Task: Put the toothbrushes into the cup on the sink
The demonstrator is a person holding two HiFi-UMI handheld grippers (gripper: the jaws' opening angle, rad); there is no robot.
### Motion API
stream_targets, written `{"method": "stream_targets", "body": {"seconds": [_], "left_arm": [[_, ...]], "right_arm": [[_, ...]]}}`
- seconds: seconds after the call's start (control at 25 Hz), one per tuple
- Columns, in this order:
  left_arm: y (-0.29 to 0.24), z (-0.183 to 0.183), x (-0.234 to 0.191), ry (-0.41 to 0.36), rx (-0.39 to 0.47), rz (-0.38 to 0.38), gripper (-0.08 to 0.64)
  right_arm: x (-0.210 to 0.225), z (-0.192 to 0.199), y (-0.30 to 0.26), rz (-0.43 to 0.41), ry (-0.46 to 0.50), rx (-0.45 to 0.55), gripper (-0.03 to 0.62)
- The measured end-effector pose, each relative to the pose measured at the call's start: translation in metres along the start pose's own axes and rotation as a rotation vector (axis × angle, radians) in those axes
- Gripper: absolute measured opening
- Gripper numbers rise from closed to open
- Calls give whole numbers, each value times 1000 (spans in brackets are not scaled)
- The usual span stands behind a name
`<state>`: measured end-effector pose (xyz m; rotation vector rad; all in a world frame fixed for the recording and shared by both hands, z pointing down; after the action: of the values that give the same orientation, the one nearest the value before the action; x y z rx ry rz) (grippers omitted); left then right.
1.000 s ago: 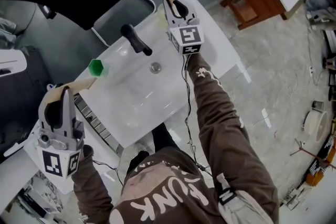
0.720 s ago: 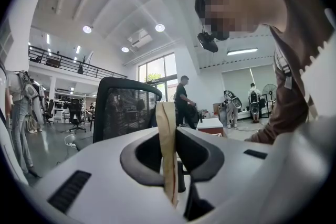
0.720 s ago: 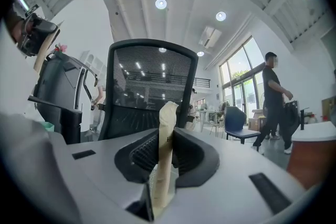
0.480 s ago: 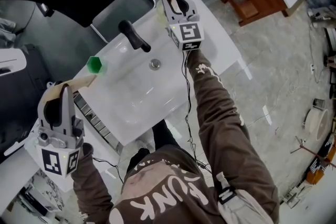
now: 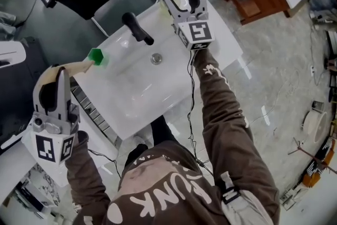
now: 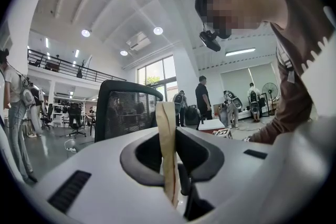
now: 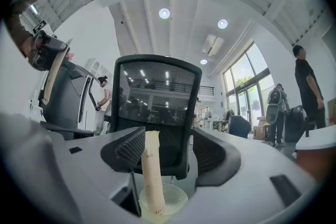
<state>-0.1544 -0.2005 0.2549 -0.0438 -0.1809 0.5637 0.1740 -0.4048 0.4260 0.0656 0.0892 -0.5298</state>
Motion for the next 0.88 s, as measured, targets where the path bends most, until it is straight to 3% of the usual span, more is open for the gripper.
{"method": "stream_targets", "body": {"seconds": [0.28, 0.64, 0.88], "left_arm": [[-13, 27, -20, -13, 4, -1, 60], [-32, 99, -27, 16, -26, 20, 60], [-45, 145, -25, 38, -52, 47, 58]], "right_arm": [[-6, -35, 36, -14, 24, 68, 307], [-23, -79, 96, -40, 26, 143, 307], [-39, -85, 127, -58, 24, 139, 307]]}}
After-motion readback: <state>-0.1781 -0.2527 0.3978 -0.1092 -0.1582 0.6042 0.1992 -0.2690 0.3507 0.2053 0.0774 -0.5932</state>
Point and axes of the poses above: the fingertips, and each gripper's own axes: y backward along the fingers, x to its right, z out of its underside, the point moved 8 cm from there along y, backward along the fingers, and after that the axes turned 4 degrees about -x, right-handed, at the moved point
